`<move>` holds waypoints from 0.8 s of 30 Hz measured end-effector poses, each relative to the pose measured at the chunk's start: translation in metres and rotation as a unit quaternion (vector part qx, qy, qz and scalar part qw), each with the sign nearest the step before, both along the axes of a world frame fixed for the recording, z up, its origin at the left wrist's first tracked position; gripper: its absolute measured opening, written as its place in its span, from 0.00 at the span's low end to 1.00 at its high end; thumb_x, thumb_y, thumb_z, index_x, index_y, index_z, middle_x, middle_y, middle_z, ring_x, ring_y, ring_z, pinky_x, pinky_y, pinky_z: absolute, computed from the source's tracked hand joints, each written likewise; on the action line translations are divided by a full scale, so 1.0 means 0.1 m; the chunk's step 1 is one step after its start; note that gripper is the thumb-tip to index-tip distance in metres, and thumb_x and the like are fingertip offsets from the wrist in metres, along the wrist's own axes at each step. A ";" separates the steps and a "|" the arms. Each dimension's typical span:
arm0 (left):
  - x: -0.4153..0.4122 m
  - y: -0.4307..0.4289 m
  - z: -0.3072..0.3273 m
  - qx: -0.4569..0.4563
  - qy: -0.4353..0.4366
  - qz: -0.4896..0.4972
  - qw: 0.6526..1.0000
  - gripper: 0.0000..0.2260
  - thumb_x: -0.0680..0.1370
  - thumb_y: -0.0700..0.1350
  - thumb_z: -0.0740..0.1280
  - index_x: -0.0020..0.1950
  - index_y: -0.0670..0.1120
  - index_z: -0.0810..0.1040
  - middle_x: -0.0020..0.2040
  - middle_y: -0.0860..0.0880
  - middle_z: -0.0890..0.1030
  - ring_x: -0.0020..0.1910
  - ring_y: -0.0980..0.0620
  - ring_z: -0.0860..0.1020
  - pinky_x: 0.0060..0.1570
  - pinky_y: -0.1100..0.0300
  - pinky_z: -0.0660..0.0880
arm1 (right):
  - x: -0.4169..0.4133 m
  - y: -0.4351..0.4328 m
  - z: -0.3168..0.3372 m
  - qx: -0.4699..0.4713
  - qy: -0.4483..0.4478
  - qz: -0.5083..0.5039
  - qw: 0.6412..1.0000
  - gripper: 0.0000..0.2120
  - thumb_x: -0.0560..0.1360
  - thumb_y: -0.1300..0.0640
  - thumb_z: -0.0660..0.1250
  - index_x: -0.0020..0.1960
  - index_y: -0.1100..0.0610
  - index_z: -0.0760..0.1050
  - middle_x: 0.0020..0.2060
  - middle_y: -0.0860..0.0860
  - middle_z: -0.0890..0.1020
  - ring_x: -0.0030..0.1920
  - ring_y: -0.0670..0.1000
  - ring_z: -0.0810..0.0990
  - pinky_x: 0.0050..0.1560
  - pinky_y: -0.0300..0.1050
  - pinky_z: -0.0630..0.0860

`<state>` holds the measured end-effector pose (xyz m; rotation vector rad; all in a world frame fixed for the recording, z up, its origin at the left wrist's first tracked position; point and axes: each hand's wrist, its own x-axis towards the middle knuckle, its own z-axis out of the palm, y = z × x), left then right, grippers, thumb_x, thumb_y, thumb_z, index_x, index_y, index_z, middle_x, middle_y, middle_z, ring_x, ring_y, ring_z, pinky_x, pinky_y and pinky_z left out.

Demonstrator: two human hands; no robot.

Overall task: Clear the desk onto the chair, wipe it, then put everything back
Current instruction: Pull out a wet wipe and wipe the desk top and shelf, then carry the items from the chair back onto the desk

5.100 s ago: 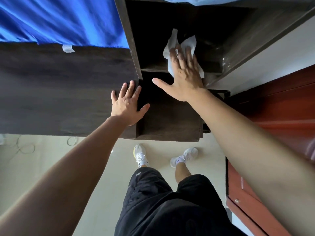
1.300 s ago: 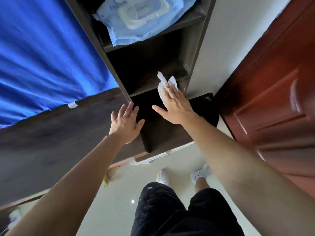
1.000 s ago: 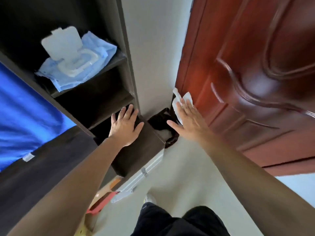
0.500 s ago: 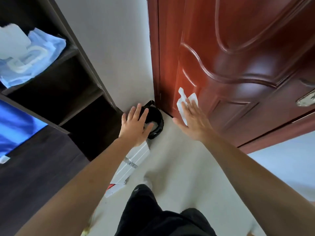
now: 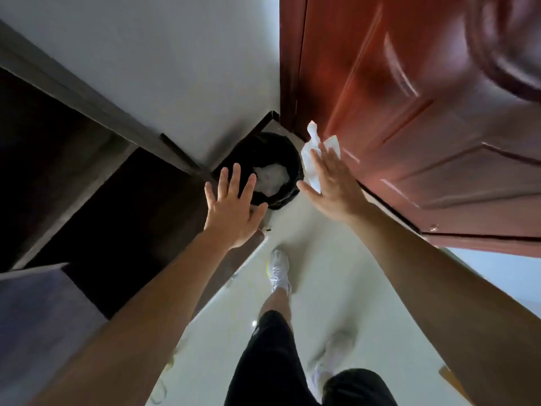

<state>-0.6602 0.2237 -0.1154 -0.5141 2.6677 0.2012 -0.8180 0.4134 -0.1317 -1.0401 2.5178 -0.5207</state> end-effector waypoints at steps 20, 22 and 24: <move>-0.35 -0.45 -1.10 -0.080 -0.061 -0.041 0.994 0.34 0.80 0.67 0.38 0.81 0.52 0.53 0.82 0.45 0.52 0.80 0.45 0.51 0.74 0.32 0.48 | -0.23 -0.47 -1.84 0.181 -0.167 -0.043 0.968 0.38 0.82 0.43 0.59 0.82 0.56 0.44 0.81 0.59 0.45 0.80 0.61 0.48 0.78 0.55 0.55; -0.40 -0.39 -1.01 -0.062 -0.066 -0.019 0.996 0.33 0.81 0.66 0.41 0.82 0.51 0.50 0.82 0.44 0.48 0.80 0.43 0.47 0.74 0.32 0.47 | -0.32 -0.28 -1.63 0.160 -0.152 -0.064 0.973 0.37 0.82 0.41 0.57 0.82 0.54 0.43 0.81 0.58 0.44 0.80 0.59 0.46 0.79 0.54 0.51; -0.47 -0.24 -0.91 -0.040 -0.054 0.003 0.998 0.33 0.81 0.65 0.43 0.82 0.49 0.49 0.82 0.43 0.45 0.80 0.43 0.46 0.74 0.34 0.48 | -0.36 0.03 -1.41 0.143 -0.132 -0.081 0.978 0.36 0.83 0.40 0.55 0.82 0.54 0.43 0.81 0.57 0.43 0.81 0.58 0.44 0.79 0.54 0.49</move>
